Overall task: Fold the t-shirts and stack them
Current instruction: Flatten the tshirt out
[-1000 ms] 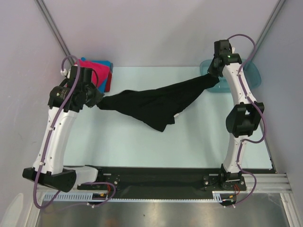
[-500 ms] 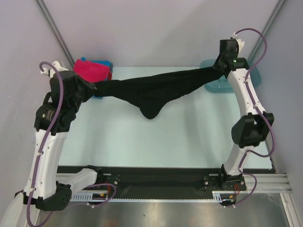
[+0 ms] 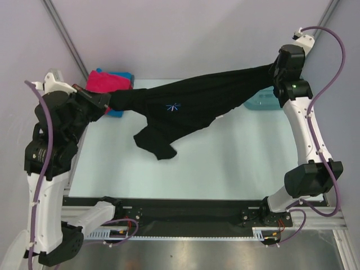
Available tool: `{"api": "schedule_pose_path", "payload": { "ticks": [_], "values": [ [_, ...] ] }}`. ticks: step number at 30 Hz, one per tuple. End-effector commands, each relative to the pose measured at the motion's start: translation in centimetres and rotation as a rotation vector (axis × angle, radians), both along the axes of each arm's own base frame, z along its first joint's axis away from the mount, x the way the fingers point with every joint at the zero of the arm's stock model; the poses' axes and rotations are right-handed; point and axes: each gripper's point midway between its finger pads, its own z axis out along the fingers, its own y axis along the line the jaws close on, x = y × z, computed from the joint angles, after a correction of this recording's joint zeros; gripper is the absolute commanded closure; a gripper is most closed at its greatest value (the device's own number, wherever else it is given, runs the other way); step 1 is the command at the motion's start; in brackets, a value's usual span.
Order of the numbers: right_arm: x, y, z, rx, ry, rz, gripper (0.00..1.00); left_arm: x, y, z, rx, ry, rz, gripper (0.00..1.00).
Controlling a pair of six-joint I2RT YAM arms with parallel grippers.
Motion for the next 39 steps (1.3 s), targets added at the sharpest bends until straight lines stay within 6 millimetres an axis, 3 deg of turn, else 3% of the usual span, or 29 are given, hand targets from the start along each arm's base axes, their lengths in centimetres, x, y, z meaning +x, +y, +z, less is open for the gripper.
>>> {"api": "schedule_pose_path", "payload": {
  "ticks": [1,8,11,14,15,16,17,18,20,21,22,25,29,30,32,33,35,36,37,39],
  "values": [
    [-1.6,-4.1,3.8,-0.074,-0.095,-0.137,1.00,-3.4,0.2,2.4,-0.066,-0.063,-0.022,1.00],
    [-3.1,-4.9,4.9,-0.089,-0.115,-0.141,1.00,-6.1,-0.2,-0.7,-0.127,0.028,-0.055,1.00],
    [-2.2,-3.5,4.1,-0.060,-0.100,-0.058,1.00,-5.2,-1.0,-2.0,-0.137,0.056,-0.079,1.00],
    [0.2,-0.6,1.5,-0.031,-0.014,0.085,1.00,-3.2,-3.0,-3.6,-0.144,0.110,-0.152,0.97],
    [0.8,0.9,2.6,-0.013,-0.029,0.155,1.00,-2.8,-3.3,-4.1,-0.138,0.132,-0.167,0.73],
    [2.3,1.6,0.6,-0.001,0.023,0.170,1.00,-1.8,-4.0,-4.5,-0.111,0.161,-0.200,0.44],
    [2.7,2.2,0.0,0.012,0.048,0.196,1.00,-1.3,-4.6,-4.9,-0.096,0.181,-0.229,0.01],
    [3.4,3.5,0.6,0.032,0.042,0.266,1.00,-0.9,-4.7,-5.1,-0.080,0.198,-0.235,0.00],
    [4.8,5.0,-1.3,0.056,0.101,0.308,1.00,0.6,-5.3,-4.7,-0.012,0.191,-0.280,0.00],
    [5.2,6.6,-0.7,0.066,0.087,0.380,1.00,1.1,-5.1,-4.5,0.011,0.188,-0.272,0.00],
    [5.8,7.1,-1.4,0.073,0.102,0.396,1.00,1.7,-4.6,-3.7,0.041,0.160,-0.249,0.00],
    [6.3,9.1,-0.9,0.100,0.077,0.498,1.00,3.8,-4.5,-3.1,0.079,0.118,-0.236,0.00],
    [6.6,12.3,-1.9,0.177,0.101,0.658,1.00,7.6,-6.9,-4.4,0.094,0.084,-0.352,0.00],
    [6.6,13.4,-2.7,0.203,0.120,0.711,1.00,9.7,-7.8,-6.6,0.098,0.136,-0.386,0.00],
    [6.2,15.2,-3.0,0.255,0.138,0.791,1.00,11.7,-9.9,-7.6,0.091,0.138,-0.506,0.00],
    [6.2,15.6,-3.6,0.265,0.156,0.795,1.00,14.4,-11.2,-10.5,0.069,0.216,-0.552,0.00],
    [5.8,16.2,-4.3,0.247,0.182,0.800,1.00,16.3,-13.7,-13.2,0.019,0.278,-0.698,0.00],
    [5.4,16.1,-3.8,0.229,0.177,0.778,1.00,16.2,-15.6,-14.4,-0.018,0.312,-0.799,0.00],
    [5.3,15.9,-3.8,0.214,0.178,0.759,1.00,17.9,-16.6,-18.1,-0.051,0.423,-0.835,0.00],
    [5.1,15.3,-3.4,0.186,0.173,0.727,1.00,18.2,-18.7,-19.6,-0.045,0.440,-0.932,0.00]
  ]
}}
